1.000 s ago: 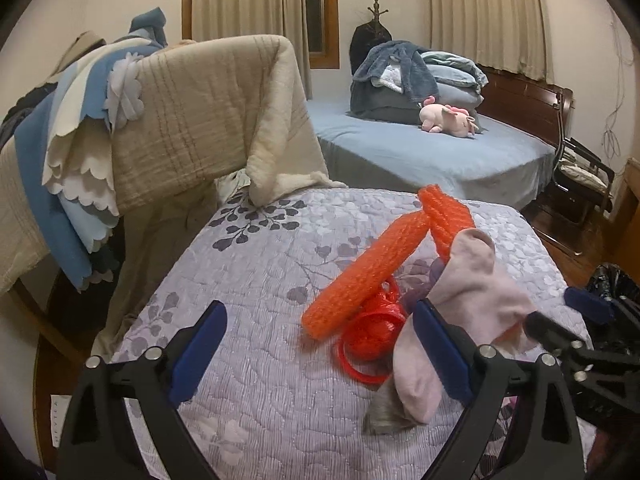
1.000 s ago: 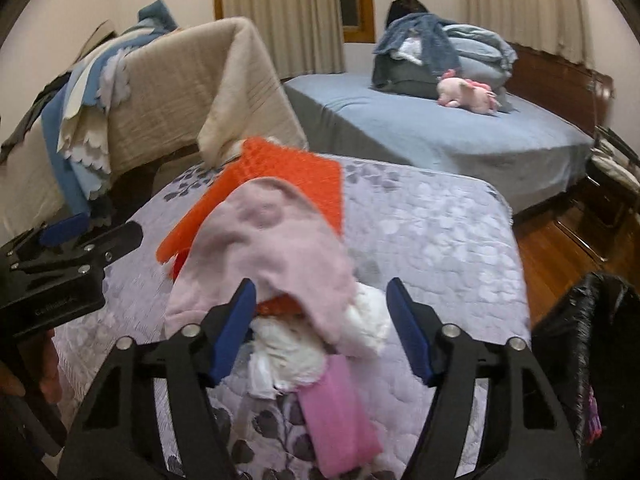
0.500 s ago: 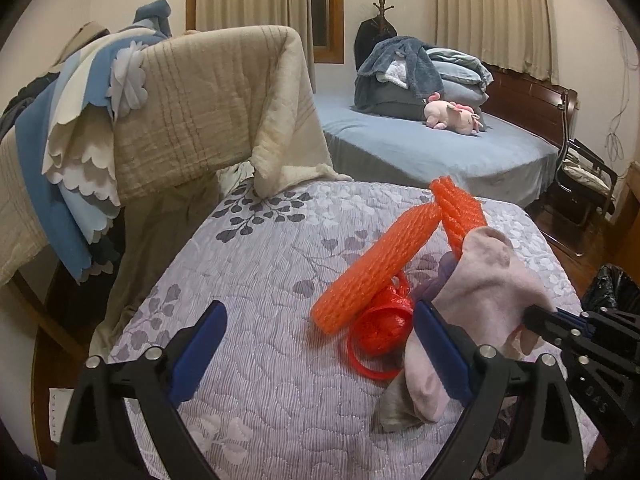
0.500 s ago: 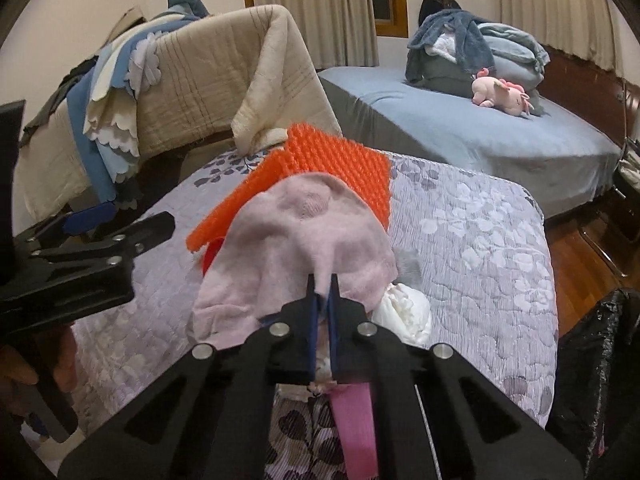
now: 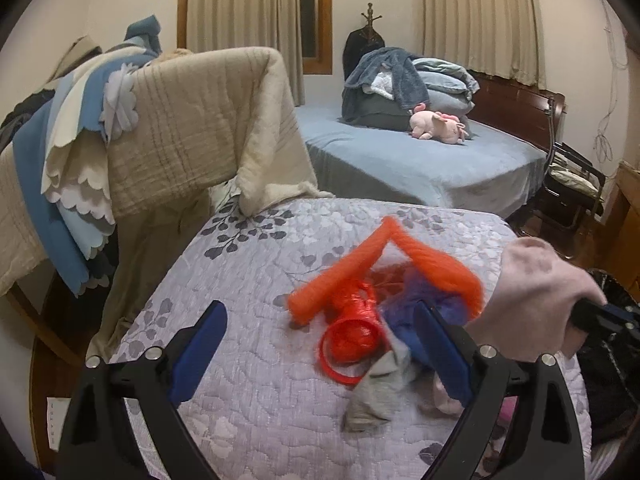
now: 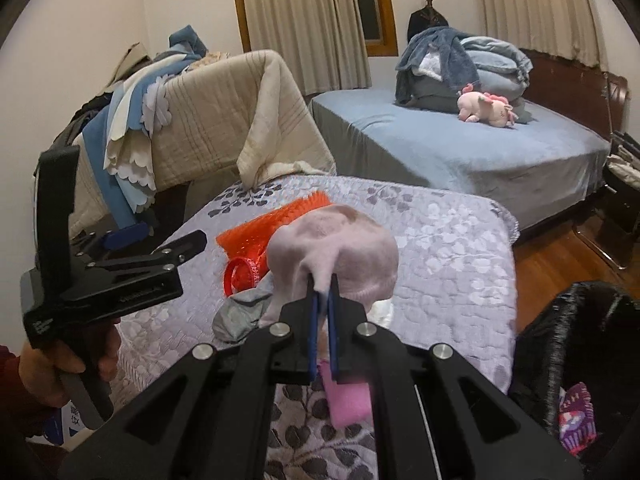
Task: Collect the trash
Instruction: 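Grasp the white tissue with the left tool while the right tool holds the pink sock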
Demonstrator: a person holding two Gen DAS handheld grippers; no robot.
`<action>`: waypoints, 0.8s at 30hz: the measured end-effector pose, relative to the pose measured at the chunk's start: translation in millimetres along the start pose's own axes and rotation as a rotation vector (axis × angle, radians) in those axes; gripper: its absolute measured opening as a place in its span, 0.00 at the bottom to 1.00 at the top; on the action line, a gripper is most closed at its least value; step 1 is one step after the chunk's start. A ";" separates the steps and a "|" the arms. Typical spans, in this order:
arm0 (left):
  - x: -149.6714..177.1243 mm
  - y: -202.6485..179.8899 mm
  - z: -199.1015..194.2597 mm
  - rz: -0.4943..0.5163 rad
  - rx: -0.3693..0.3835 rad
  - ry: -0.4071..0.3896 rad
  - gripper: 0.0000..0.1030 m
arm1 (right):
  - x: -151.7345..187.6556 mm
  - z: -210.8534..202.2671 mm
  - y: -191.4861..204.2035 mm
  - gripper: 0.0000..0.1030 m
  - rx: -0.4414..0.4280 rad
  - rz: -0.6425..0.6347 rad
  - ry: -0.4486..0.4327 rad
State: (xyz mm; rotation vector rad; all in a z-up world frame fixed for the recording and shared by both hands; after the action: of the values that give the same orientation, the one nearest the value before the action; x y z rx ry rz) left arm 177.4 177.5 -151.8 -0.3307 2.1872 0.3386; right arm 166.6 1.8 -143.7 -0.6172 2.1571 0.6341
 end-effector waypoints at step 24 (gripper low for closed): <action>38.6 -90.6 7.9 0.115 0.158 0.093 0.78 | 31.8 -20.1 -100.7 0.04 0.200 0.149 0.024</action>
State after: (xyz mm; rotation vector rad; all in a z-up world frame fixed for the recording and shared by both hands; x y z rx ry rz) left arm 192.6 91.9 -198.6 -0.1354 2.3135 0.2148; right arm 198.8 -93.7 -181.0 -0.3608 2.2697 0.4821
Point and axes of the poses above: each gripper's, at about its wrist camera, not at the fingertips, and z roughly the way its jaws point, y to its left, x to its underside, the point moved 7 cm from there along z, roughly the way its jaws point, and after that the axes turned 11 degrees about -x, right-handed, at the moved point
